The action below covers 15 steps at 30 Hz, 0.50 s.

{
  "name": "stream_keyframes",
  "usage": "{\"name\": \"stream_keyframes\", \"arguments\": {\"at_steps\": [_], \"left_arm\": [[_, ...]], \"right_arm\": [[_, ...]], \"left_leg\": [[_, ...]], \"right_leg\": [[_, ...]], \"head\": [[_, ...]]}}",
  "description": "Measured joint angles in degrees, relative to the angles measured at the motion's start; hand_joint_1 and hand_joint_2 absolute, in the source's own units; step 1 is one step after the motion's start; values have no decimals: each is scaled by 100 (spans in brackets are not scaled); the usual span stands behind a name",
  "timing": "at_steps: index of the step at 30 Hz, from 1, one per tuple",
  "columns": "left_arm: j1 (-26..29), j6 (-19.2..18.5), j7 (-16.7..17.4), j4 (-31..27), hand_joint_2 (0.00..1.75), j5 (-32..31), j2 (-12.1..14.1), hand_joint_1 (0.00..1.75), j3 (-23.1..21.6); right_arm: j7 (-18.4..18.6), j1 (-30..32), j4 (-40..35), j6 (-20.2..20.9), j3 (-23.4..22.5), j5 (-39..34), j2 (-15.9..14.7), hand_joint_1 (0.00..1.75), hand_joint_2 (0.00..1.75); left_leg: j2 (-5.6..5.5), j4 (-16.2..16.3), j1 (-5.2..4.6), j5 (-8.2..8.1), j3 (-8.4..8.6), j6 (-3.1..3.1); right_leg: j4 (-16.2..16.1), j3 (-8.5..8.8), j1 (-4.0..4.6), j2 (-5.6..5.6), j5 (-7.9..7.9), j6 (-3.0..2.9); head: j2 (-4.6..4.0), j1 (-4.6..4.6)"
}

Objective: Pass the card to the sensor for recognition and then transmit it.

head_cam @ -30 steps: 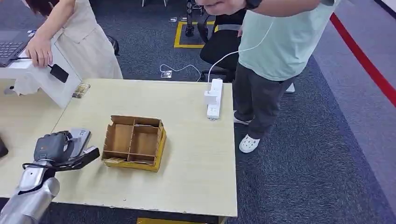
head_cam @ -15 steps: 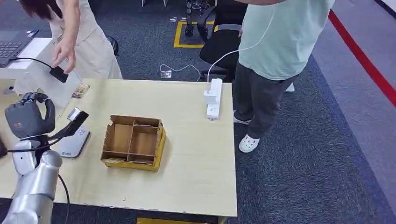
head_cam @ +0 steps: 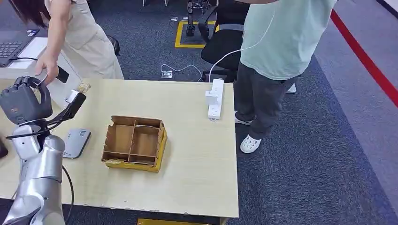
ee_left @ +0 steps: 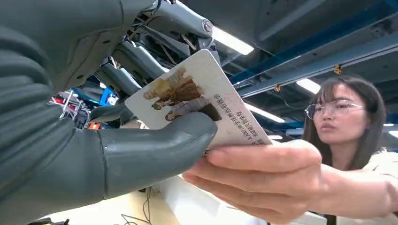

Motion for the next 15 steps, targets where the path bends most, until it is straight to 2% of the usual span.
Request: {"name": "stream_keyframes", "arguments": {"at_steps": [7,8,12,15], "left_arm": [[-19,0,0,98,175,15,-68,175,0],[-28,0,-20,131,175,57,-79,0,0],[-33,0,-22,275,175,254,-92,0,-11],[-75,-56,209,444,175,441,-44,0,-138]], "right_arm": [[0,4,-15,11,0,2,20,0,0],[0,6,-17,13,0,4,22,0,0],[7,6,-17,9,0,48,29,0,0],[7,7,-17,7,0,55,35,0,0]], "left_leg": [[2,0,1,0,-1,0],[2,0,1,0,-1,0],[2,0,1,-1,-3,0],[2,0,0,0,-3,0]], "right_leg": [[0,-3,1,6,0,0],[0,-4,0,8,0,0],[0,-5,0,7,0,0],[0,-7,0,5,0,0]], "head": [[0,0],[0,0],[0,0],[0,2]]}}
